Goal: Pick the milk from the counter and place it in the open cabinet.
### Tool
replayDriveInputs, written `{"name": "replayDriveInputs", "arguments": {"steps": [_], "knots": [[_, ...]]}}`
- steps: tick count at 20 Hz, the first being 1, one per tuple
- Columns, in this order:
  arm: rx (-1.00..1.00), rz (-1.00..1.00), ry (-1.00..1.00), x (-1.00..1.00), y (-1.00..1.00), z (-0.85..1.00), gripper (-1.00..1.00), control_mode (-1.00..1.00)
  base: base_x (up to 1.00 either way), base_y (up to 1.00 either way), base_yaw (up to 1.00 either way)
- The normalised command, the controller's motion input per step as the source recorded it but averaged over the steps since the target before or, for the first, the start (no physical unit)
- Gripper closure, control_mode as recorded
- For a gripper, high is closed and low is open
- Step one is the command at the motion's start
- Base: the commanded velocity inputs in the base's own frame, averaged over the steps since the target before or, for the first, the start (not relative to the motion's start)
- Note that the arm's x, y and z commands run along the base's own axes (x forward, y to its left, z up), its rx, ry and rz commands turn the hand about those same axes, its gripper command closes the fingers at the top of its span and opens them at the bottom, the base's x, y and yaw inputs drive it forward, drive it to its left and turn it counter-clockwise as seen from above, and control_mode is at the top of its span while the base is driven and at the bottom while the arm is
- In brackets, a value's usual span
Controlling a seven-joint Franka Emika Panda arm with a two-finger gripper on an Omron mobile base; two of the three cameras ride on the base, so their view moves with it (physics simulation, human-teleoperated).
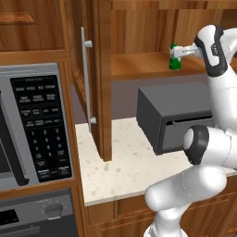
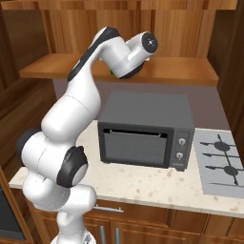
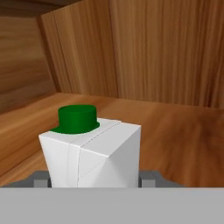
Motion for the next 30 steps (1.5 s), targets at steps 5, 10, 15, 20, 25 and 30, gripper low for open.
{"name": "replayDriveInputs", "arguments": {"steps": [5,10,15,20,25,30], "knots": [[0.0,0.0,0.0,0.21,0.0,-0.13,1.0,-1.0,0.0,0.0,0.0],[0.0,-0.01,-0.03,0.25,0.0,-0.05,1.0,-1.0,0.0,0.0,0.0],[0.0,-0.02,-0.06,0.25,0.0,-0.01,1.0,-1.0,0.0,0.0,0.0],[0.0,-0.02,-0.03,0.28,0.0,-0.08,1.0,-1.0,0.0,0.0,0.0],[0.0,-0.02,-0.02,0.29,0.0,-0.06,1.0,-1.0,0.0,0.0,0.0],[0.0,-0.01,-0.01,0.22,0.0,-0.09,1.0,-1.0,0.0,0.0,0.0]]}}
